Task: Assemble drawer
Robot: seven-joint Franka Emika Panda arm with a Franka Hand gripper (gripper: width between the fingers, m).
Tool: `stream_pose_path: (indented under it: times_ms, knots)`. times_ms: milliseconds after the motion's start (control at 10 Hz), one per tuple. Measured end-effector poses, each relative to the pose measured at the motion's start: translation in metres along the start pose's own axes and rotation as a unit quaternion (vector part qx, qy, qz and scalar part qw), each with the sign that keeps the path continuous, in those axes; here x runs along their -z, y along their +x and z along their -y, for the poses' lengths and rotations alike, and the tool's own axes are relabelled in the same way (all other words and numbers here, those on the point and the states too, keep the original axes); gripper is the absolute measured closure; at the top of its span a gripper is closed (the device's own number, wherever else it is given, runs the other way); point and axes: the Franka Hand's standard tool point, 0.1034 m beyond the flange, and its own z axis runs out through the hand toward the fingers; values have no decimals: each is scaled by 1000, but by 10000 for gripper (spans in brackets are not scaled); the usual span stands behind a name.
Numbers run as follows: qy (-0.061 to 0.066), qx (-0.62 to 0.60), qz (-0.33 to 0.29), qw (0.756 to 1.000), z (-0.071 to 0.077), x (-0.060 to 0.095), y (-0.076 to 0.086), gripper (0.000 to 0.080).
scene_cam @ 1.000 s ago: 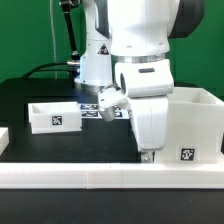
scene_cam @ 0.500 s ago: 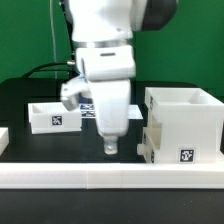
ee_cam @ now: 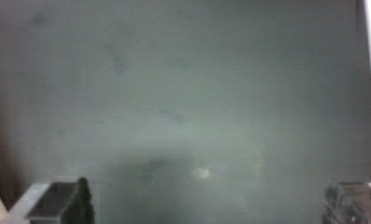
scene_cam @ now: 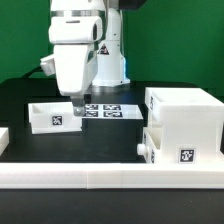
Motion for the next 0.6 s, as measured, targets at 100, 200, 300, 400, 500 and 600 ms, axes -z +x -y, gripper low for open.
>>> stream_pose_path:
  times_ms: [100,200,300,400,500,600]
  knots:
    - [-3,0,2,1000,-1,6,-1,150]
    - [-4,-4,1,1000,-1,5,-1,150]
    - [-3,-5,1,1000,-1,4,-1,150]
    - [-3,-22,1,1000,-1,4,-1,150]
    - [-2,-65,0,998,0,4,-1,150]
    - [-2,-81,0,997,0,3,-1,150]
